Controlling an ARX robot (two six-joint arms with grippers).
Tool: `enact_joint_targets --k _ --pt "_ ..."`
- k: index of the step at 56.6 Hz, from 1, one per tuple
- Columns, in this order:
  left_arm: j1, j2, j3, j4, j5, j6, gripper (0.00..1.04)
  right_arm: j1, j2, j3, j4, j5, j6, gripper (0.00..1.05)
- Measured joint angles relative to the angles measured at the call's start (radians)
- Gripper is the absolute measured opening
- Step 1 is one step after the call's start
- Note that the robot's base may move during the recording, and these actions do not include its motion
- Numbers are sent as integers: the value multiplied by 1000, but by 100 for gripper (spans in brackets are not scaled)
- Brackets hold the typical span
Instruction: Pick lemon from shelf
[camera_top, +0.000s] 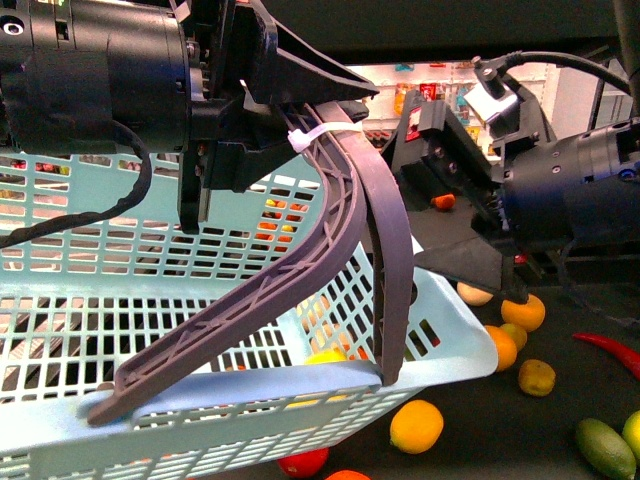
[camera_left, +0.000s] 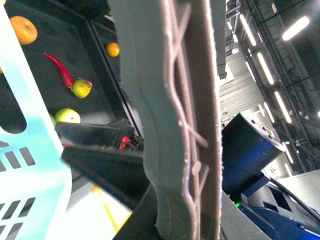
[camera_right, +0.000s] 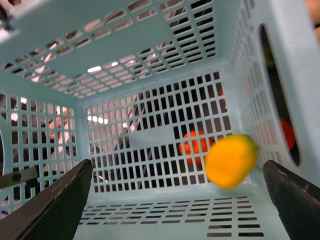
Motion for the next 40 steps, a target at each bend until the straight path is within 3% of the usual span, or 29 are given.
enact_joint_targets --k 12,23,33,40 --pt "0 0 1 0 -5 4 9 -147 10 45 21 22 28 102" --pt "0 0 1 0 -3 4 9 -299 170 142 -78 178 -26 102" --pt "0 0 1 0 -3 4 9 -330 372 177 -130 292 -79 102" --pt "0 0 1 0 -3 3 9 -320 490 217 -171 320 -108 102"
